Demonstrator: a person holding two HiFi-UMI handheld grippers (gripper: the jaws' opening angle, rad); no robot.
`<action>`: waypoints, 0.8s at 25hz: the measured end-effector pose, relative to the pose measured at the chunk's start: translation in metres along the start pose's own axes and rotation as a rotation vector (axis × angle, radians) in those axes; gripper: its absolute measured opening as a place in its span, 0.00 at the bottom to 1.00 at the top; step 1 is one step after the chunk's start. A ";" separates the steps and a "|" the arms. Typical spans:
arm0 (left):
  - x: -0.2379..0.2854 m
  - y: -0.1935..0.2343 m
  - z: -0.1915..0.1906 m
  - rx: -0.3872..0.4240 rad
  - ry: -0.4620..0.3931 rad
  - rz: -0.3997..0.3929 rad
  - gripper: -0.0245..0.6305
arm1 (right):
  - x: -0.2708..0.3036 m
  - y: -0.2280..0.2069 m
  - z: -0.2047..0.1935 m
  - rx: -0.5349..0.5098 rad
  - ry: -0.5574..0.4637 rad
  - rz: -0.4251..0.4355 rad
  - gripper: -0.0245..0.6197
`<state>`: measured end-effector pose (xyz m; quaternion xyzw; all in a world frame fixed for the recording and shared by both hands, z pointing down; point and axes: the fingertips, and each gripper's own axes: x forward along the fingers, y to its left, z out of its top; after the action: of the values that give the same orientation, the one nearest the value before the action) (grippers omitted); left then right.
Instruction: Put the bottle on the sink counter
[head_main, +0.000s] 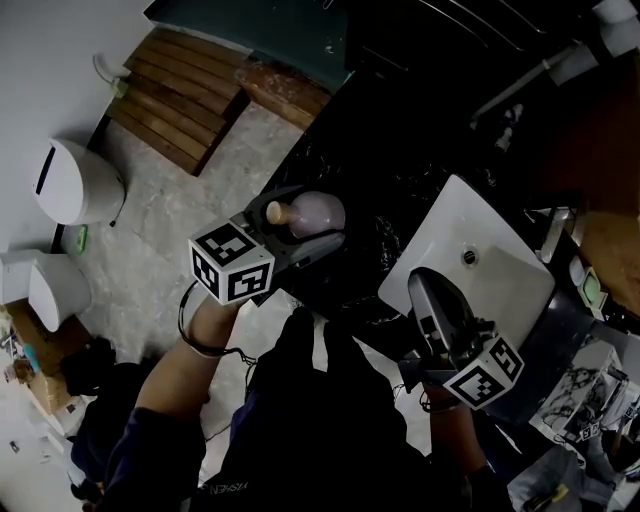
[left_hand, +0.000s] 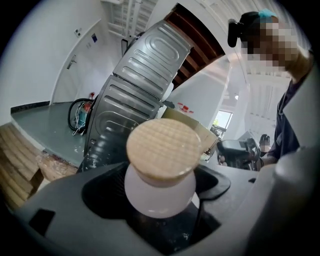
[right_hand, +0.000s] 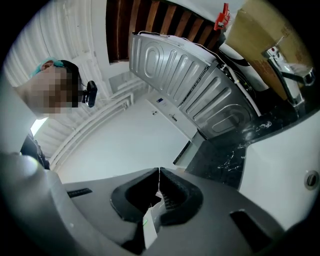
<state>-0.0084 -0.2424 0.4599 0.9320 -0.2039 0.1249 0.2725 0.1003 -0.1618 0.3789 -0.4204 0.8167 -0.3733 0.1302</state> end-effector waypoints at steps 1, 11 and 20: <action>0.003 0.002 -0.002 0.013 0.016 0.005 0.63 | 0.000 -0.002 0.000 0.002 0.001 -0.003 0.08; 0.022 0.016 -0.017 0.122 0.150 0.050 0.63 | 0.002 -0.013 -0.005 0.018 0.013 -0.020 0.08; 0.033 0.022 -0.032 0.218 0.276 0.104 0.63 | -0.001 -0.019 -0.005 0.029 0.011 -0.026 0.08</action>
<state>0.0074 -0.2515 0.5077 0.9183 -0.1978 0.2867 0.1883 0.1100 -0.1656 0.3961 -0.4271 0.8062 -0.3890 0.1272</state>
